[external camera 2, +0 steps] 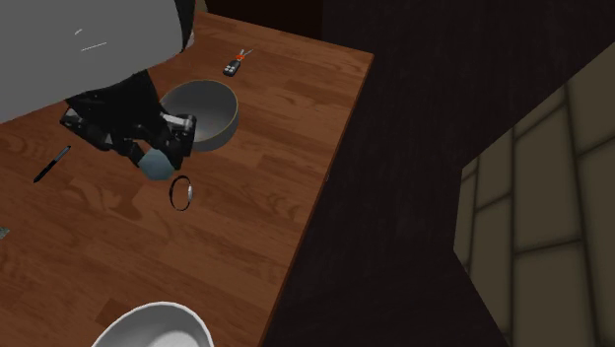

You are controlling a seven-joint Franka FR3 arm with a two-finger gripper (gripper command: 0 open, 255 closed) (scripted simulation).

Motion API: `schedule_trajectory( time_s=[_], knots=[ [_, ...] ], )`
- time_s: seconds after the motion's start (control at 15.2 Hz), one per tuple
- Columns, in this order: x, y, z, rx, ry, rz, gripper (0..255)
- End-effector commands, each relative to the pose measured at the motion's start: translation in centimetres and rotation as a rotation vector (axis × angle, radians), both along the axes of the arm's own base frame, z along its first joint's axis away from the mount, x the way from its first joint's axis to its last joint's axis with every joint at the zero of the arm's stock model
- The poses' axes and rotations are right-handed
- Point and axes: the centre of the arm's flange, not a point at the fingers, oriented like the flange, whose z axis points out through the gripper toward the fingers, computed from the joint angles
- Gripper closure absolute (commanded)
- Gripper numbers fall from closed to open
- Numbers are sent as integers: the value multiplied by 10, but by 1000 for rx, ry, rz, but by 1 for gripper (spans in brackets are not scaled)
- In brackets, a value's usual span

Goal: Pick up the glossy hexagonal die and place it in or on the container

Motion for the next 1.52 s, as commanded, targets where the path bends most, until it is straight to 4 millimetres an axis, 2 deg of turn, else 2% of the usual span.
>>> schedule_trajectory(
  time_s=[0.0,0.79,1.45],
  knots=[
    [27,-6,3,0,0,0,255],
    [184,-39,7,0,0,0,255],
    [184,-39,-46,0,0,0,255]
  ],
)
